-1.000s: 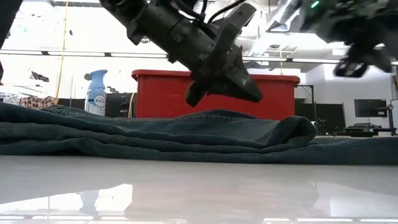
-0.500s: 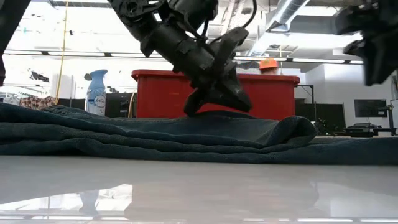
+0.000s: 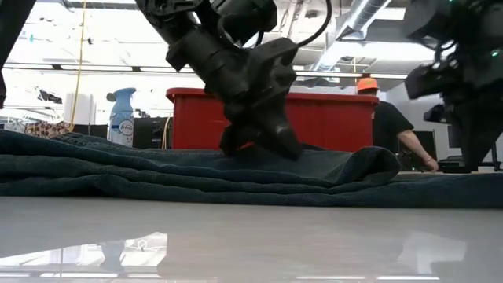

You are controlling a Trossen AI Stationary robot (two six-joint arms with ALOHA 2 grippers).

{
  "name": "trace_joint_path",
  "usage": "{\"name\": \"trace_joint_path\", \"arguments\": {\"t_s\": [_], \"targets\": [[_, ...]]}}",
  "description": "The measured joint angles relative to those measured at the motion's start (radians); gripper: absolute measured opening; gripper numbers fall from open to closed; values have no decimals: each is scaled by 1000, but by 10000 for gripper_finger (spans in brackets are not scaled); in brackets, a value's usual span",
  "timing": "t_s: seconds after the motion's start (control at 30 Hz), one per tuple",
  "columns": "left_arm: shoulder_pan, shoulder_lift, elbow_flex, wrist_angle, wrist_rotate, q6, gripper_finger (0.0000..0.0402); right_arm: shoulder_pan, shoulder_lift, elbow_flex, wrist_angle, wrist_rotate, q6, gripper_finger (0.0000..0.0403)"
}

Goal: Fold Laundry from Bin
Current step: Fold the black pants from the red bin

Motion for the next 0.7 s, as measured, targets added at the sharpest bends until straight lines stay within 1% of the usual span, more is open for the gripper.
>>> {"name": "trace_joint_path", "arguments": {"t_s": [0.13,0.23,0.3,0.5,0.7], "targets": [[-21,0,0,-41,-7,41,27,-34,72,0,25,-41,123,13],[-29,0,0,-49,-10,72,27,-37,126,0,70,-52,175,13],[-30,0,0,-57,-11,87,27,-42,165,0,99,-51,177,13],[-30,0,-61,-48,-12,97,27,-84,269,4,174,-35,149,13],[-30,-3,-126,-38,-46,125,27,-194,297,5,201,53,103,13]]}}
